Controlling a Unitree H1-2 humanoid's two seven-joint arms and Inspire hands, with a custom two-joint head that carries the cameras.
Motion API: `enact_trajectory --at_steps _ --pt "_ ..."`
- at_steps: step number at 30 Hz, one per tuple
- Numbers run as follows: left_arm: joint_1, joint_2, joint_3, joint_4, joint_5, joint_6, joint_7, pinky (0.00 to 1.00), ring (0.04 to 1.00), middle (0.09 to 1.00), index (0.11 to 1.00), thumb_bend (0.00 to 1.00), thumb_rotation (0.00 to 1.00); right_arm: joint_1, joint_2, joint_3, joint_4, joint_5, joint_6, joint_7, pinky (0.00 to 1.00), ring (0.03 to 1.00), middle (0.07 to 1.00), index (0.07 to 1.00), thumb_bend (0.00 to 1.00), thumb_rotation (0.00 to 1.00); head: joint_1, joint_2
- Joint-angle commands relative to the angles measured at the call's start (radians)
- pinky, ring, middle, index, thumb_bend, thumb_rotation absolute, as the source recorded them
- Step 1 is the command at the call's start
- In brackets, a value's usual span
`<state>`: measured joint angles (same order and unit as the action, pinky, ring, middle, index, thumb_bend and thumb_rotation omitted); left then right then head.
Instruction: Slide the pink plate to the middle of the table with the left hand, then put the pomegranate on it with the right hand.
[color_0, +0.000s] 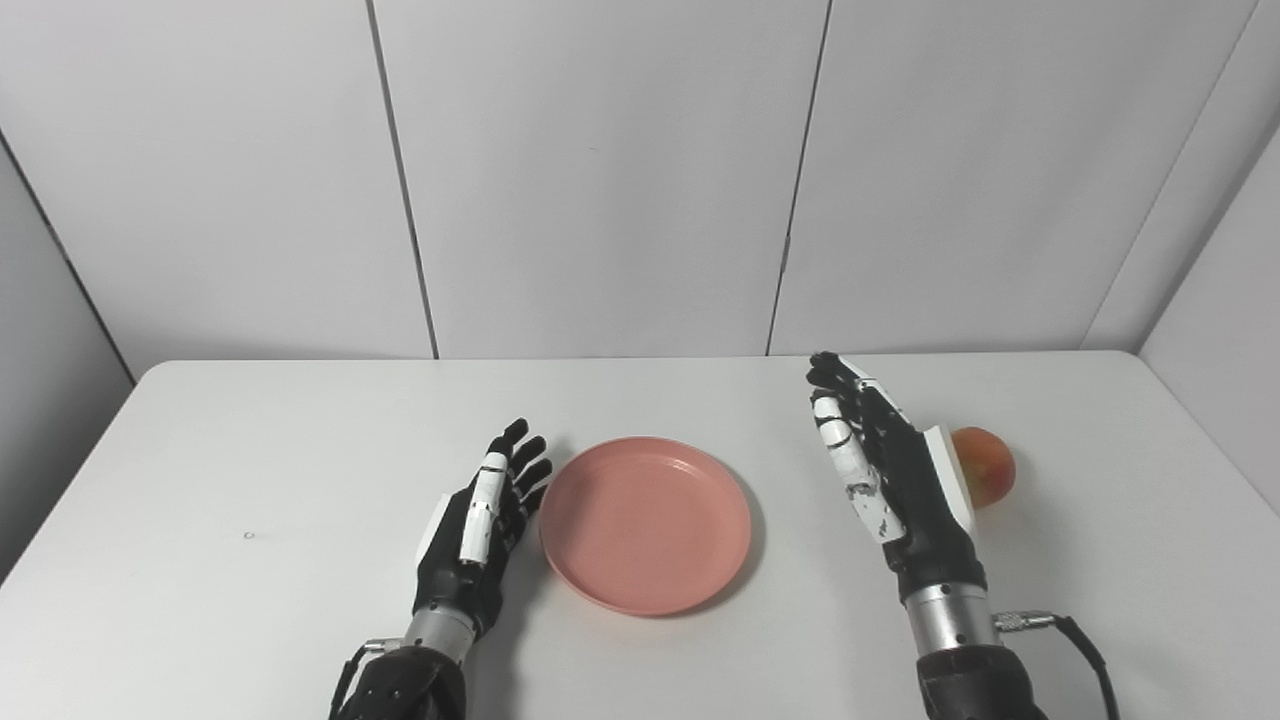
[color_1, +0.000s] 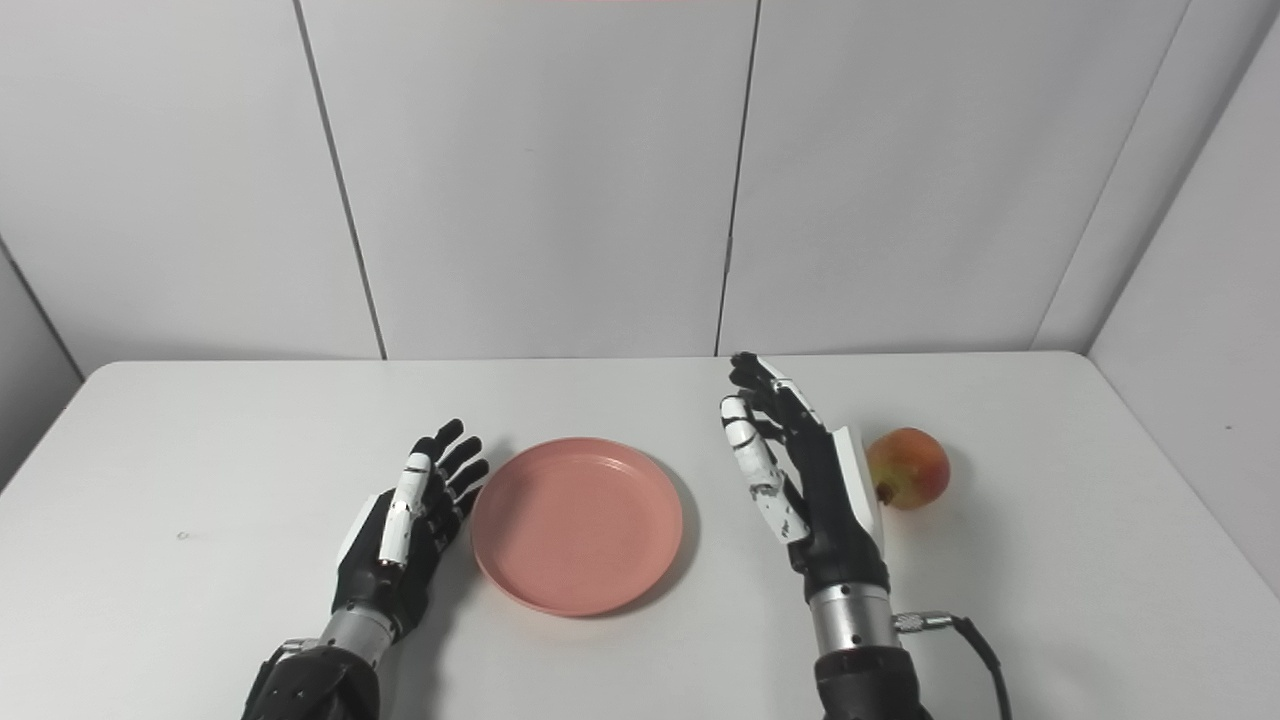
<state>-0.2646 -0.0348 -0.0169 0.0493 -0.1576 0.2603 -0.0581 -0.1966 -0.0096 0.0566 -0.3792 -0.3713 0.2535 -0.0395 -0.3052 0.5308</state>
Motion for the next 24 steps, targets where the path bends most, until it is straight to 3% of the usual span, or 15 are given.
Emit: enact_trajectory --at_steps 1,14,17,24 --pt "-0.002 0.006 0.009 -0.021 -0.011 0.017 -0.009 0.93 0.924 0.934 0.919 0.42 1.0 -0.061 -0.027 -0.018 -0.047 -0.023 -0.008 -0.009 0.73 0.796 0.816 0.823 0.37 0.93 -0.009 0.0" --pt "-0.006 0.023 0.041 0.022 -0.047 0.003 -0.044 0.94 0.933 0.94 0.927 0.43 1.0 -0.135 -0.19 -0.08 -0.054 -0.188 0.021 0.006 0.69 0.799 0.827 0.843 0.56 0.8 -0.093 -0.017" --pt "-0.007 0.028 0.041 0.025 -0.045 0.002 -0.049 0.94 0.934 0.941 0.929 0.43 1.0 -0.138 -0.221 -0.098 -0.051 -0.206 0.021 0.005 0.74 0.818 0.838 0.85 0.6 0.65 -0.101 -0.015" --pt "-0.011 0.034 0.057 0.048 -0.066 -0.007 -0.073 0.95 0.941 0.946 0.934 0.43 1.0 -0.112 -0.245 -0.135 -0.036 -0.234 0.025 -0.01 0.8 0.852 0.868 0.894 0.72 0.47 -0.137 -0.015"
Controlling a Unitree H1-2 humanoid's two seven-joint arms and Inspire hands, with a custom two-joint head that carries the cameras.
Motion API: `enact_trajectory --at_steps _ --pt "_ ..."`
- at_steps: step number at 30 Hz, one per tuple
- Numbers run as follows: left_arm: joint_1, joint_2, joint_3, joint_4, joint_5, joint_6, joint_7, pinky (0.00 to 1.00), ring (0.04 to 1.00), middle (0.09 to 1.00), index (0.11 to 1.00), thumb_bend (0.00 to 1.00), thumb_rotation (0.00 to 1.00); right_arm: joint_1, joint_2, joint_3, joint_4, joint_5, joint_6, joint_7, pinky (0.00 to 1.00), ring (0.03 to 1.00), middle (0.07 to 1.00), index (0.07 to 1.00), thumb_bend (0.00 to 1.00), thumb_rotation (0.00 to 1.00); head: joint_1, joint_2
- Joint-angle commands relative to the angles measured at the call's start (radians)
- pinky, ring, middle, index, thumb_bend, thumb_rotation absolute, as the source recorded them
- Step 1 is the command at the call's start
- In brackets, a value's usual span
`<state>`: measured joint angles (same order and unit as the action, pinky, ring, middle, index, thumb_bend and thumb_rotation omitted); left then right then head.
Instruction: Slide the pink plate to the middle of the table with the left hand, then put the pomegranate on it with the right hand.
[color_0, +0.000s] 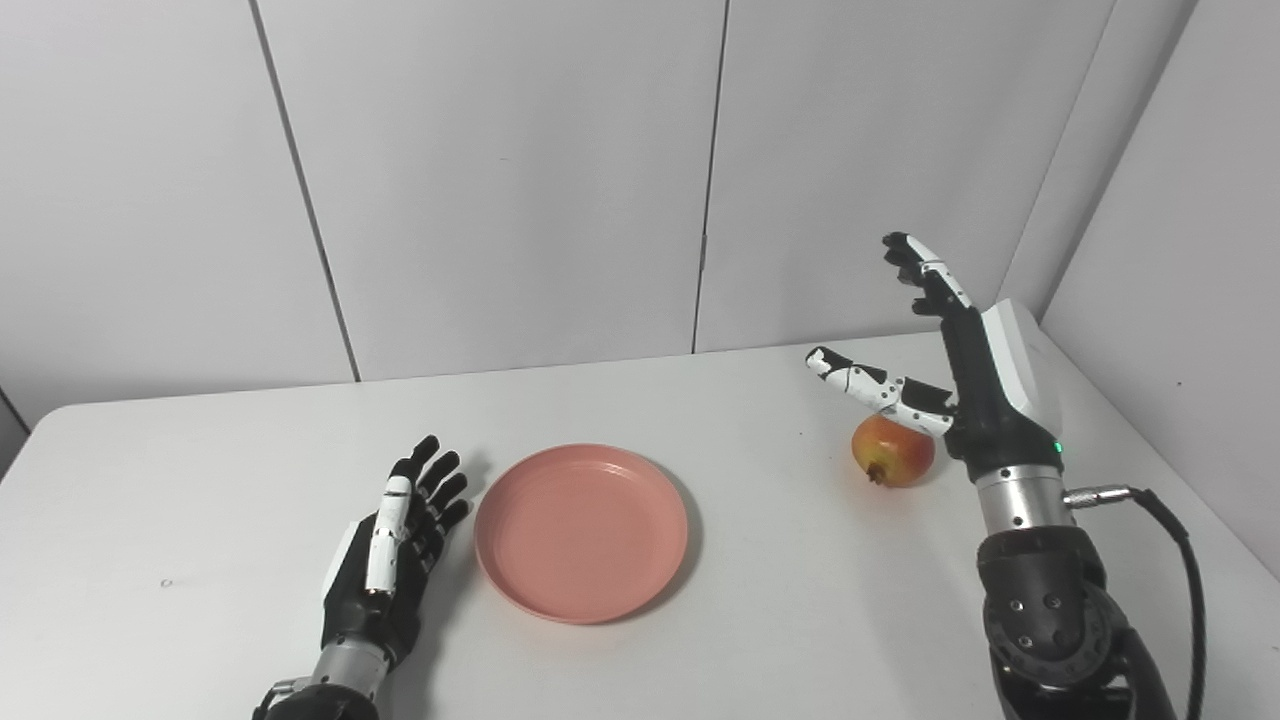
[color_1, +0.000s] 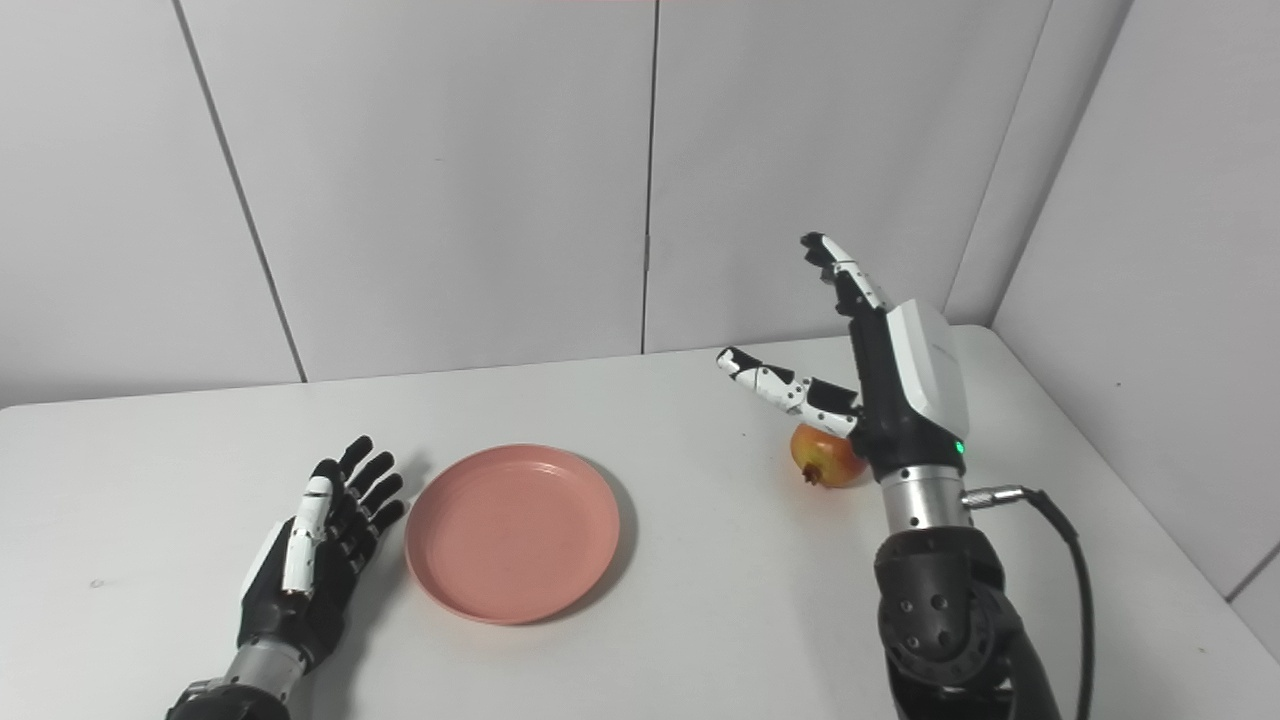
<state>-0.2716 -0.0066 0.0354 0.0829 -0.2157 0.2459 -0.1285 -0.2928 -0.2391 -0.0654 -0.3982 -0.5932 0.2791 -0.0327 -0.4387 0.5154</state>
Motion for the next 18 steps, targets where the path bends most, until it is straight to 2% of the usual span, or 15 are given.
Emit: enact_trajectory --at_steps 1,5,9,18 --pt "-0.004 0.005 0.009 0.017 -0.013 0.008 -0.003 0.95 0.941 0.946 0.934 0.43 1.0 -0.01 -0.021 -0.021 -0.018 -0.017 0.006 -0.014 0.8 0.853 0.87 0.896 0.72 0.46 -0.006 0.001" --pt "-0.004 0.003 0.016 0.017 -0.018 0.012 -0.003 0.94 0.933 0.94 0.929 0.43 1.0 0.003 -0.036 -0.033 -0.025 -0.051 0.041 0.006 0.81 0.869 0.893 0.917 0.76 0.45 -0.013 0.003" --pt "-0.002 0.004 0.013 0.015 -0.017 0.009 -0.003 0.94 0.929 0.935 0.925 0.42 1.0 0.011 -0.058 -0.036 -0.03 -0.087 0.075 0.038 0.8 0.879 0.908 0.932 0.8 0.49 -0.016 0.005" --pt "0.005 0.005 0.005 0.0 -0.015 0.024 -0.003 0.95 0.933 0.94 0.931 0.43 1.0 0.019 -0.082 -0.047 -0.022 -0.095 0.12 0.077 0.78 0.879 0.917 0.937 0.87 0.46 -0.02 0.009"
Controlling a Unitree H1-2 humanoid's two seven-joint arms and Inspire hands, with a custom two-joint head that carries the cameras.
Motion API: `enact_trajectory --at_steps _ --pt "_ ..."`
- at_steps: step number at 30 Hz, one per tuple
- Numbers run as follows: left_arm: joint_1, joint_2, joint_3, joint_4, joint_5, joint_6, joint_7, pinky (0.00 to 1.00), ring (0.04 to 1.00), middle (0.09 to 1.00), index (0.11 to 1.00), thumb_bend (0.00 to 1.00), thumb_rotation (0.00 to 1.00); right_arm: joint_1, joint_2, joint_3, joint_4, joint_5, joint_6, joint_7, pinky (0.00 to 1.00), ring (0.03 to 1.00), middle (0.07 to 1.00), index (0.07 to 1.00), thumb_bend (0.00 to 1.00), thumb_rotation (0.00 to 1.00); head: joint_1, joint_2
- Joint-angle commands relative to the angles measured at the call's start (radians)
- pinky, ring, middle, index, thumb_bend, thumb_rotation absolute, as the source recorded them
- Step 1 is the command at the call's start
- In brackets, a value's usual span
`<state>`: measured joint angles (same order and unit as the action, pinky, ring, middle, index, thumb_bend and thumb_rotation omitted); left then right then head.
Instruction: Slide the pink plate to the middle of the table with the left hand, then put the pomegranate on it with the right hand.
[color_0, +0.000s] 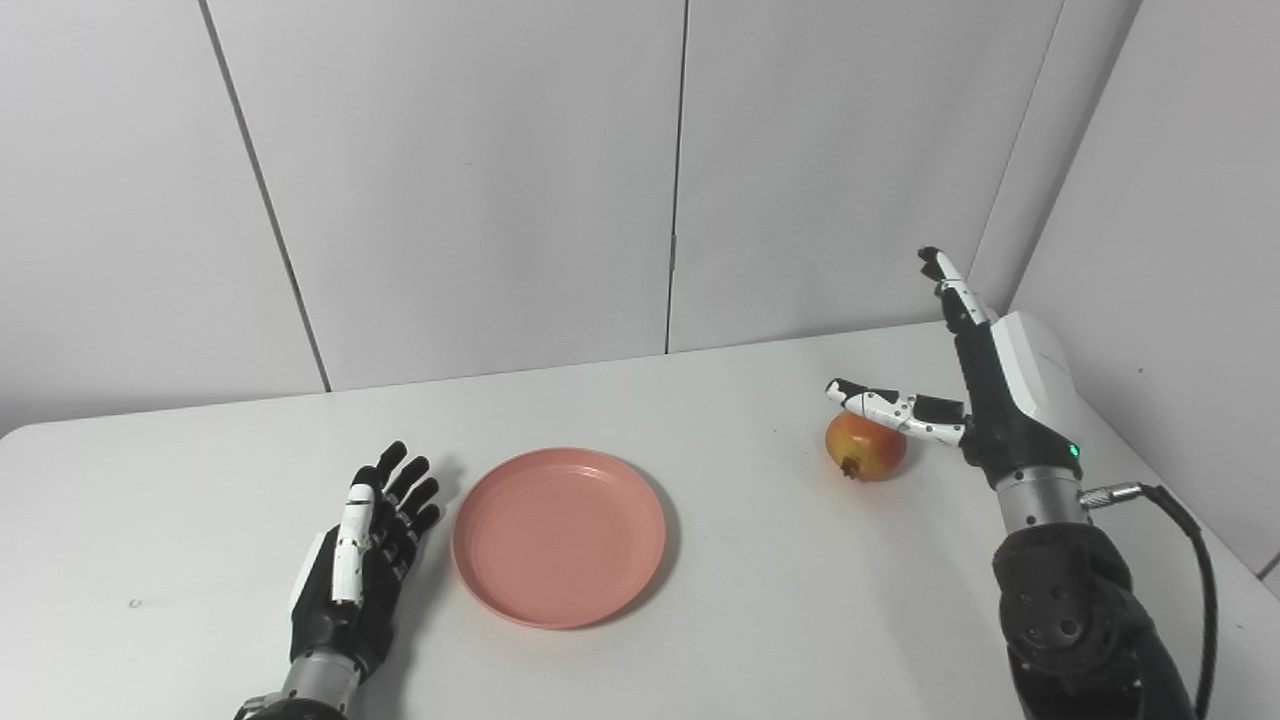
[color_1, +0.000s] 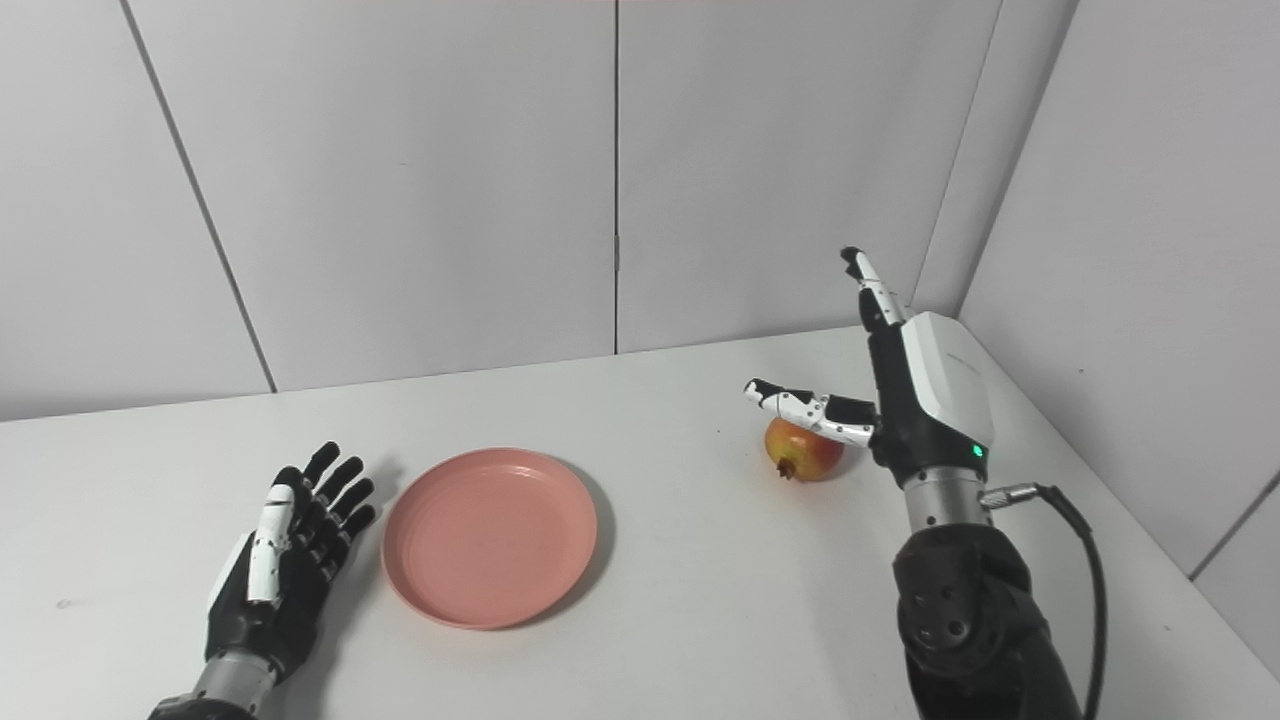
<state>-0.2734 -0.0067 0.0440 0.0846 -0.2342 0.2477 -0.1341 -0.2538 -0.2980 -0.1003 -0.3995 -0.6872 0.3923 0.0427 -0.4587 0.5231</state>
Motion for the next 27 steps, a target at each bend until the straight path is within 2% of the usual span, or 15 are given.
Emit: enact_trajectory --at_steps 1,8,16,27 --pt "0.008 0.004 -0.002 -0.005 0.002 0.025 0.005 0.95 0.932 0.939 0.931 0.43 1.0 -0.02 -0.026 -0.012 -0.012 0.002 0.011 0.006 0.78 0.877 0.918 0.939 0.88 0.45 -0.001 0.003" --pt "0.01 0.006 -0.001 -0.012 0.001 0.03 0.004 0.94 0.929 0.935 0.927 0.43 1.0 -0.024 -0.036 -0.008 0.053 0.018 0.012 0.023 0.79 0.889 0.931 0.939 0.89 0.45 -0.002 0.009" --pt "0.012 0.007 0.001 -0.015 -0.001 0.035 0.004 0.95 0.929 0.935 0.929 0.43 1.0 -0.045 -0.053 0.016 0.149 0.001 0.025 0.03 0.76 0.873 0.925 0.941 0.91 0.48 0.0 0.013" --pt "0.014 0.011 0.002 -0.017 -0.005 0.035 -0.002 0.96 0.938 0.943 0.935 0.42 1.0 -0.071 -0.072 0.034 0.247 0.016 0.022 0.026 0.78 0.889 0.928 0.941 0.91 0.48 0.0 0.015"
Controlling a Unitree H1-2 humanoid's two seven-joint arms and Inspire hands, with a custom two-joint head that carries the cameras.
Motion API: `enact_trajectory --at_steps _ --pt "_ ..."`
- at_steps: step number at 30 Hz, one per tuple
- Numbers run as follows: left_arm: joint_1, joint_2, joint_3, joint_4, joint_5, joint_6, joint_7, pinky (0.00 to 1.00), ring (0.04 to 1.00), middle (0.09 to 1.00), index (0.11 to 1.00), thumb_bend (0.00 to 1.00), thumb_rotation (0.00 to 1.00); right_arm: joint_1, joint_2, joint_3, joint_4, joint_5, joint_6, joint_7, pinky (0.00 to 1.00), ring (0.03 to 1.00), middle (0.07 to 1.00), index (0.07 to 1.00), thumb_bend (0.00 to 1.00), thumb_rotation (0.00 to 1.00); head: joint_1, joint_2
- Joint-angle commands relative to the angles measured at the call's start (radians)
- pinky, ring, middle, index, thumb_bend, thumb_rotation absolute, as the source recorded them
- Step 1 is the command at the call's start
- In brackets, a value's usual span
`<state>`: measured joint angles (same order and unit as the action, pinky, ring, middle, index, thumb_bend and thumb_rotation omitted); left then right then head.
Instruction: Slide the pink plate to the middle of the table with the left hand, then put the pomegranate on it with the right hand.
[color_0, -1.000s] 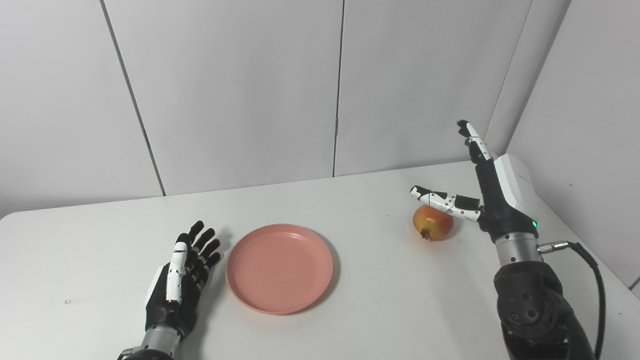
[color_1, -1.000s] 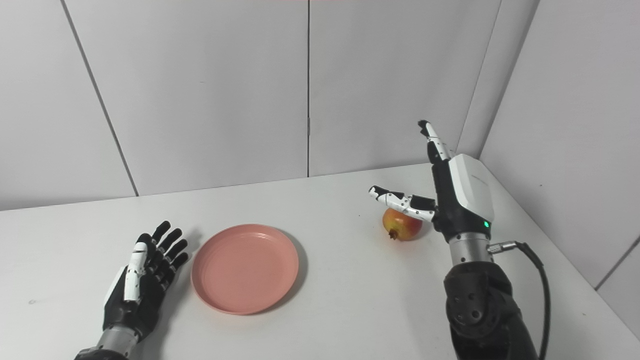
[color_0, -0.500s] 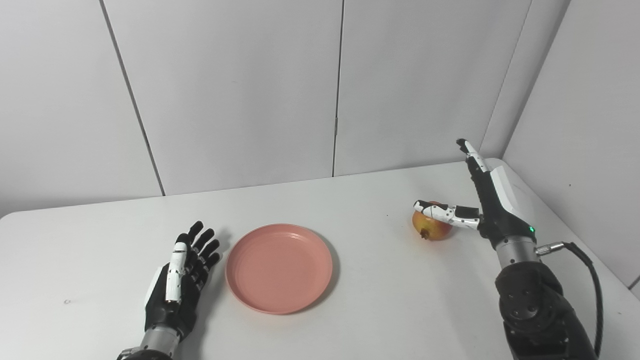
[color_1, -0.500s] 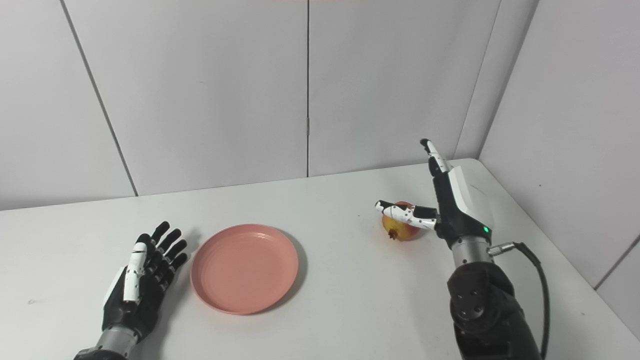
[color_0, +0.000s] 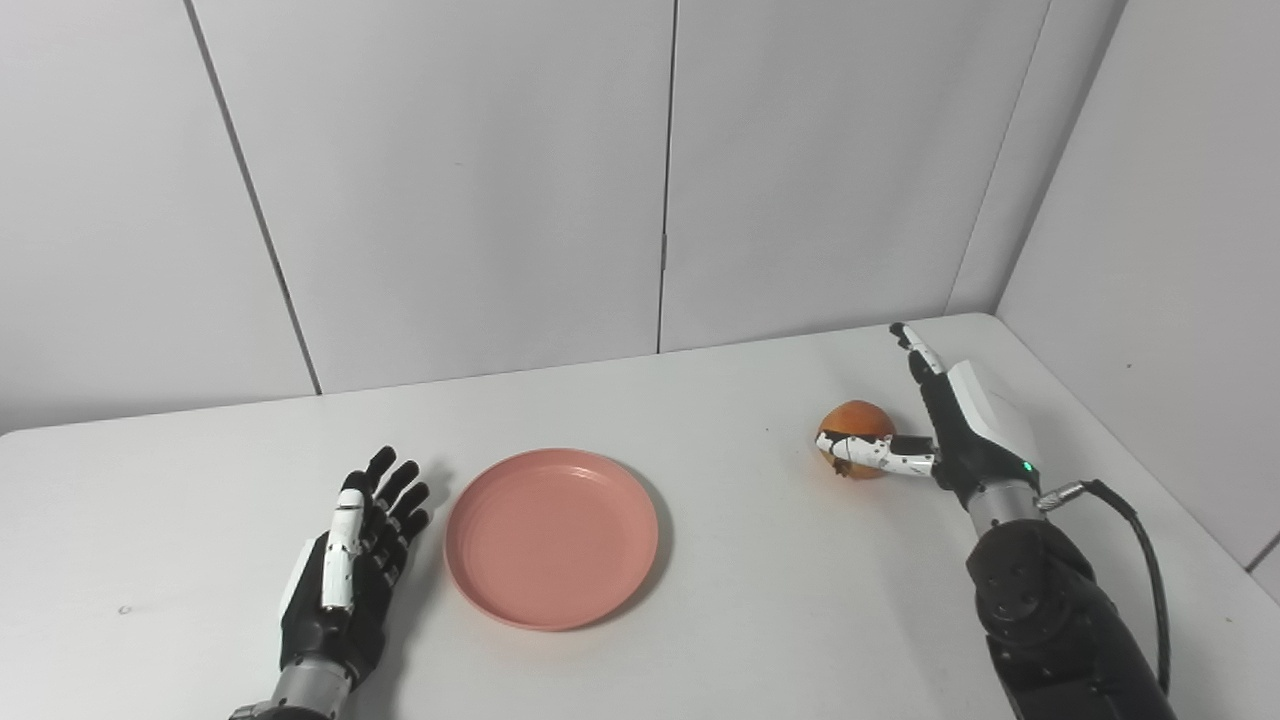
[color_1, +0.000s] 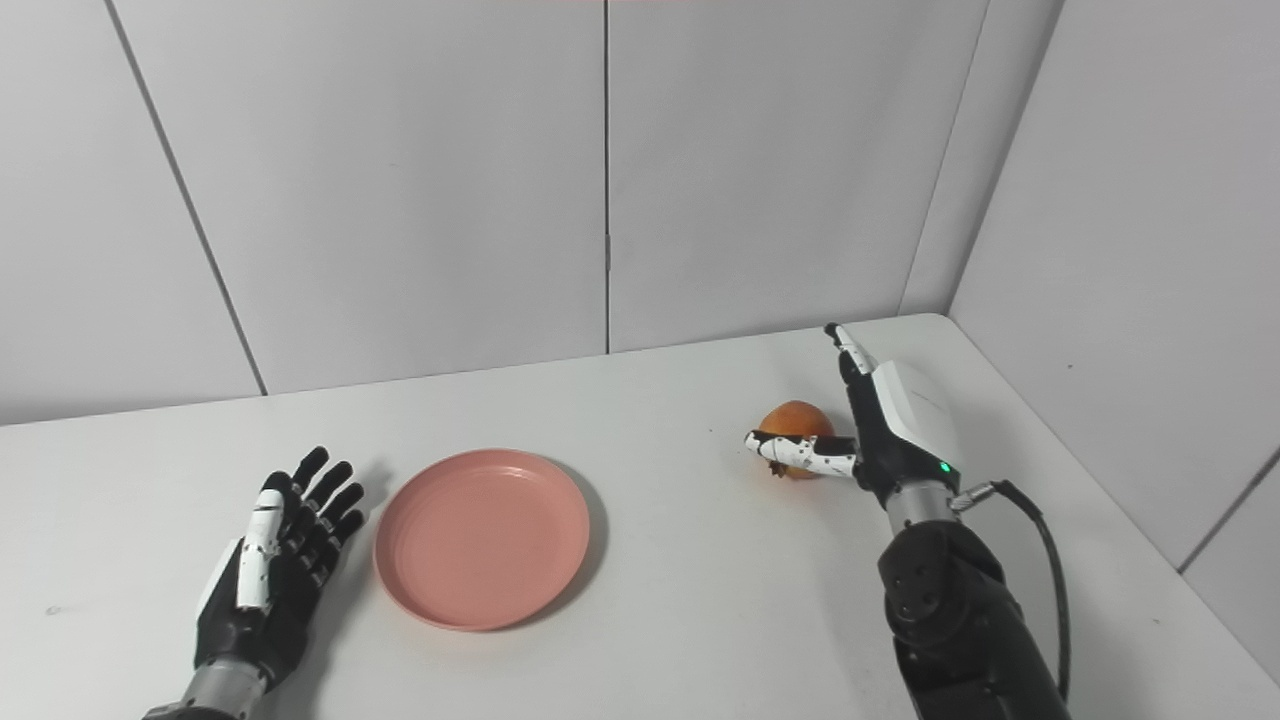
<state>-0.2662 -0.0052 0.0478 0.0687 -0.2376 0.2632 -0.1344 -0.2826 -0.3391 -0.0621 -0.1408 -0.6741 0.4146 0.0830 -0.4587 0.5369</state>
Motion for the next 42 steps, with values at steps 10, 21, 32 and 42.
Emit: enact_trajectory --at_steps 10,21,32,42 --pt "0.008 0.011 0.0 -0.005 -0.006 0.024 -0.001 0.96 0.939 0.943 0.936 0.42 1.0 -0.068 -0.068 0.026 0.075 0.028 -0.015 -0.004 0.78 0.889 0.935 0.947 0.95 0.49 0.004 0.008" --pt "0.008 0.013 -0.001 -0.003 -0.002 0.023 -0.001 0.96 0.936 0.942 0.933 0.43 1.0 -0.101 -0.087 0.062 0.149 0.054 -0.018 0.002 0.81 0.91 0.941 0.954 0.98 0.48 0.006 0.01" --pt "0.012 0.01 -0.001 -0.02 -0.003 0.039 0.004 0.96 0.934 0.941 0.931 0.43 1.0 -0.121 -0.102 0.084 0.182 0.077 -0.014 0.015 0.83 0.914 0.945 0.957 0.99 0.47 0.014 0.019" --pt "0.011 0.006 -0.001 -0.021 0.001 0.047 0.01 0.96 0.934 0.94 0.931 0.43 1.0 -0.145 -0.142 0.109 0.193 0.099 0.001 0.073 0.85 0.927 0.947 0.953 1.0 0.45 0.014 0.019"
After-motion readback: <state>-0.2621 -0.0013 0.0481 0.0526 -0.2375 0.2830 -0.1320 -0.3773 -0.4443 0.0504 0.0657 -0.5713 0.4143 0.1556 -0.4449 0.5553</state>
